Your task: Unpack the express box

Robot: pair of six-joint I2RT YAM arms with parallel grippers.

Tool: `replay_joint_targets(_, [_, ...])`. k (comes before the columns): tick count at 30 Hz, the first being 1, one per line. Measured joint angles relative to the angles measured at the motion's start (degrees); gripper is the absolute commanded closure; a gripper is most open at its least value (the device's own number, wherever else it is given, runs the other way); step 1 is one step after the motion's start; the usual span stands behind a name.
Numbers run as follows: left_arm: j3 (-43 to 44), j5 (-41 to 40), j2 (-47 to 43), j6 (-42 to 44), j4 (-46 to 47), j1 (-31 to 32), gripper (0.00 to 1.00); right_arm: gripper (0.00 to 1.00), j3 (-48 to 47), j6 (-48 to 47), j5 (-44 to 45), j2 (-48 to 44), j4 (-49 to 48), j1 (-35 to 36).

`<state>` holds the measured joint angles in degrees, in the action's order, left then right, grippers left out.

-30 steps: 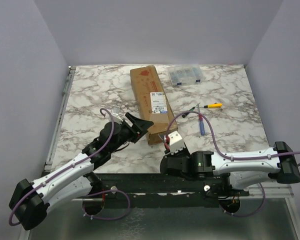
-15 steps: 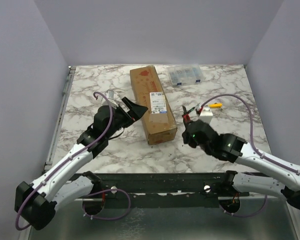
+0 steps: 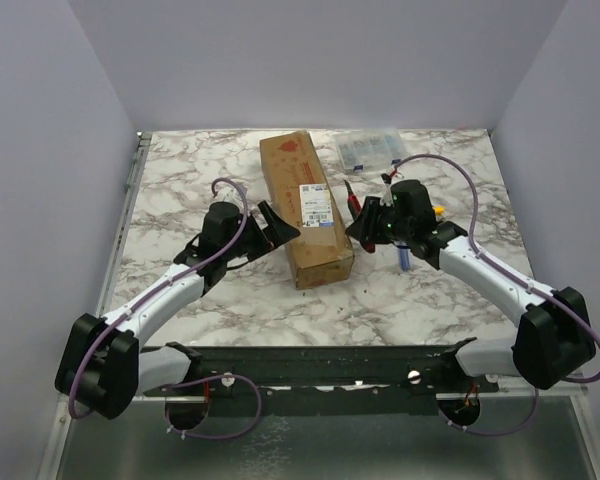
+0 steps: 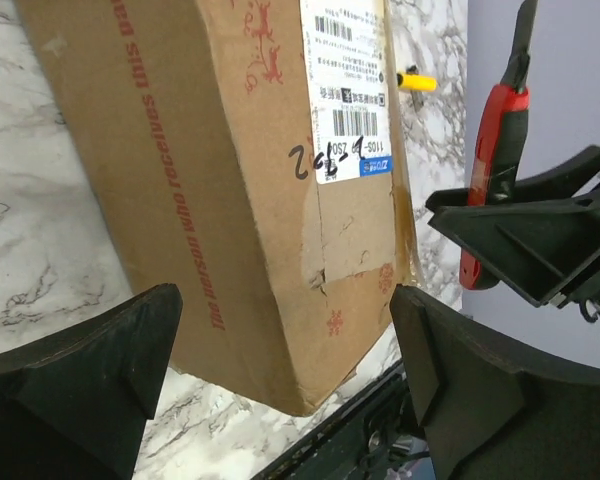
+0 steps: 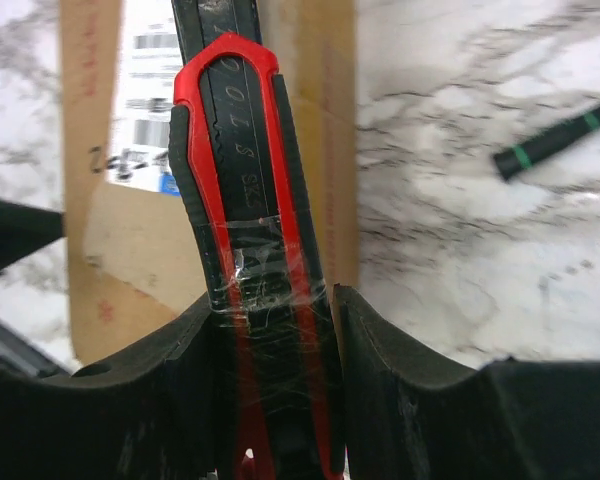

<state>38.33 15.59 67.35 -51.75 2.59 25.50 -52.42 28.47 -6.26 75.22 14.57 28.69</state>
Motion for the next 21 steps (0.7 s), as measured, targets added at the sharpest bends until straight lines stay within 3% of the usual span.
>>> replay_joint_targets(7, [-1.9, 3.8, 4.6, 0.0, 4.0, 0.0, 0.12, 1.0, 8.6, 4.2, -15.1, 0.5, -15.0, -0.6])
replay_joint_targets(13, [-4.9, 4.4, 3.2, -0.2, 4.7, 0.0, 0.12, 1.0, 18.1, 10.4, -21.9, -2.9, -23.7, -0.2])
replay_joint_targets(21, [-5.3, 4.0, -6.1, 0.0, 0.5, 0.0, 0.1, 1.0, 16.9, 9.2, -20.1, -9.6, -18.4, 0.1])
